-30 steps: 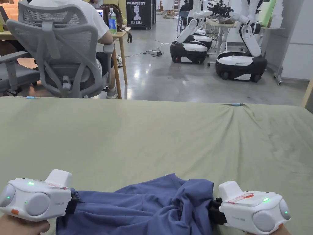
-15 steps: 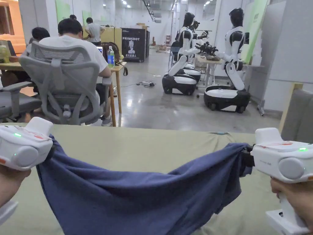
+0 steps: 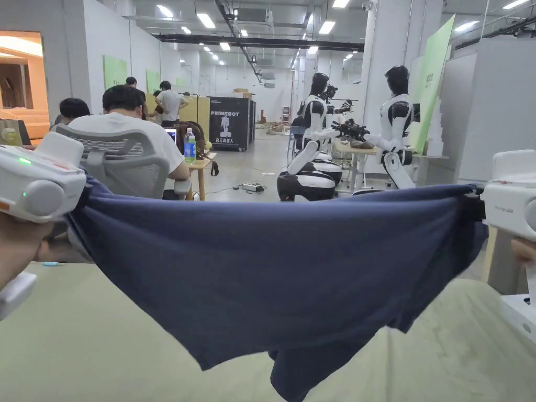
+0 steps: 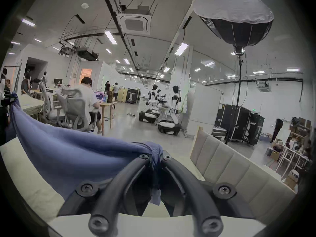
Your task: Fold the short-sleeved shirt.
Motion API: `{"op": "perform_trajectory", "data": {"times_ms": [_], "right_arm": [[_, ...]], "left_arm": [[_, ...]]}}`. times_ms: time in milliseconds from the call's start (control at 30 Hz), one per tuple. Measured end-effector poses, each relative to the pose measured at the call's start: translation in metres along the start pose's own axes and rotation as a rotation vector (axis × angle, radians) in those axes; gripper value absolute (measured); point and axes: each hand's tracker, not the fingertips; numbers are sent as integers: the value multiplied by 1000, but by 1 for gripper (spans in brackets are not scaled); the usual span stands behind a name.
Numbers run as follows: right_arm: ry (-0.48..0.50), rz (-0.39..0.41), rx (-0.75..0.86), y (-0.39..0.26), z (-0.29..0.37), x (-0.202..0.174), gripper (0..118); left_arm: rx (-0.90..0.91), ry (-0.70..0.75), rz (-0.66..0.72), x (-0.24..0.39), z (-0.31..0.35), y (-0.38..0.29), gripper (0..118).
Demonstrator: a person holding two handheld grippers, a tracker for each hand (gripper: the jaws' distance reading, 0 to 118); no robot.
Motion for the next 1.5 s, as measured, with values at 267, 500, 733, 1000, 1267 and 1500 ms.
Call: {"op": "perform_trajectory", "data": {"times_ms": [267,500,733,1000,1267,1500], "right_arm": [[18,-12,-178,-130,-60,-20,7],[32,-36,-304,-203,-52,-13,7],[88,-24,-456,-287,34,-8,7],[185,-69,-585,-378,105,-26,37],[239,-111,-119,-281,197,-125,117],[334,-92,-69,-265,224,-193,3]], "left_arm": [[-166,-84,32,59,-51,-106,0],[-274,-144,78,68,-30,-154,0],[-435,-239,190,55,68,-242,1],[-356,-318,277,73,173,-350,31],[-96,-280,352,118,250,-273,112],[-72,-277,231,147,273,-261,0]]}}
